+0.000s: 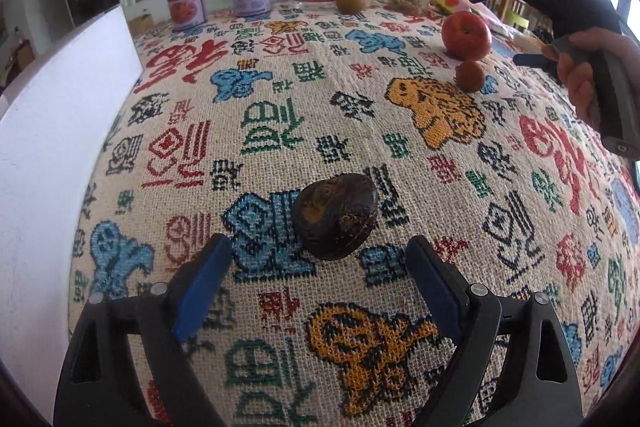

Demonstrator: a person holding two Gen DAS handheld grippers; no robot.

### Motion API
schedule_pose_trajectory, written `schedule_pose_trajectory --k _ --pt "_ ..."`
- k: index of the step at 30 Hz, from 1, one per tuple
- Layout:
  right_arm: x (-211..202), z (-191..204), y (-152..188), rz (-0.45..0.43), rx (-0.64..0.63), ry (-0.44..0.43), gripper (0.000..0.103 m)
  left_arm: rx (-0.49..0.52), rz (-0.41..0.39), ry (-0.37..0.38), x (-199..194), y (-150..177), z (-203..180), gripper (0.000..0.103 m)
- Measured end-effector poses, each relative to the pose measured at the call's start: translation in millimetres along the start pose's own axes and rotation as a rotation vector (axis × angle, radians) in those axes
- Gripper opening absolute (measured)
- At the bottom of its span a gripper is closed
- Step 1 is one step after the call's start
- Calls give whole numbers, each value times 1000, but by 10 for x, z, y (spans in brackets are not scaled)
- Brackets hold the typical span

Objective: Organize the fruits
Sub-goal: 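Grasp the red apple with the right tool while the left tool holds the brown fruit, then lower the red apple onto the table and open the right tool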

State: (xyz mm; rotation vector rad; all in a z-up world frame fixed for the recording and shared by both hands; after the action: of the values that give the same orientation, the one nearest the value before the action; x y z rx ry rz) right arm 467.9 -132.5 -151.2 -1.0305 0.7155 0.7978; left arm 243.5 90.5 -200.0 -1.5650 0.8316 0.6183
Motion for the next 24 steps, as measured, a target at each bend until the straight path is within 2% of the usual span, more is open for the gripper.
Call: schedule_pose_trajectory --k 2,4,5,6,7,11,14,16,19,24 --pt "230 103 -122 23 17 -3 103 0 0 0 3 0 -1 91" --pt "418 184 -133 62 -24 46 103 0 0 0 5 0 -1 91" --pt "481 201 -118 73 -55 84 91 0 0 0 6 0 -1 91" --pt "516 224 -115 69 -90 107 74 0 0 0 8 0 -1 91" --pt "511 233 -121 57 -104 121 70 0 0 0 7 0 -1 91" --pt "421 181 -61 47 -110 128 69 0 0 0 9 -1 -2 91" --pt "160 -33 -62 10 -82 96 69 0 0 0 8 0 -2 91" --pt "-67 -134 -49 -22 -112 96 69 0 0 0 5 2 -1 91" --pt "-447 -259 145 -68 -280 166 70 0 0 0 4 2 -1 91" --pt "-946 -395 1060 -175 -656 375 70 0 0 0 6 2 -3 91"
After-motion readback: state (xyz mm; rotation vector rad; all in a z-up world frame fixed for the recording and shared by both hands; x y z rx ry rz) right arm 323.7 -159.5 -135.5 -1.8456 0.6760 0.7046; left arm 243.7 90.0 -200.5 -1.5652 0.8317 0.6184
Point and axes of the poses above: each gripper's, at about its wrist camera, not at the fingertips, and x roughly the way its jaws point, z to its left, y to its underside, the point moved 10 cm from there along x, roughly the way its jaws point, and after that the axes turned 11 degrees about y, right-handed, at the moved point
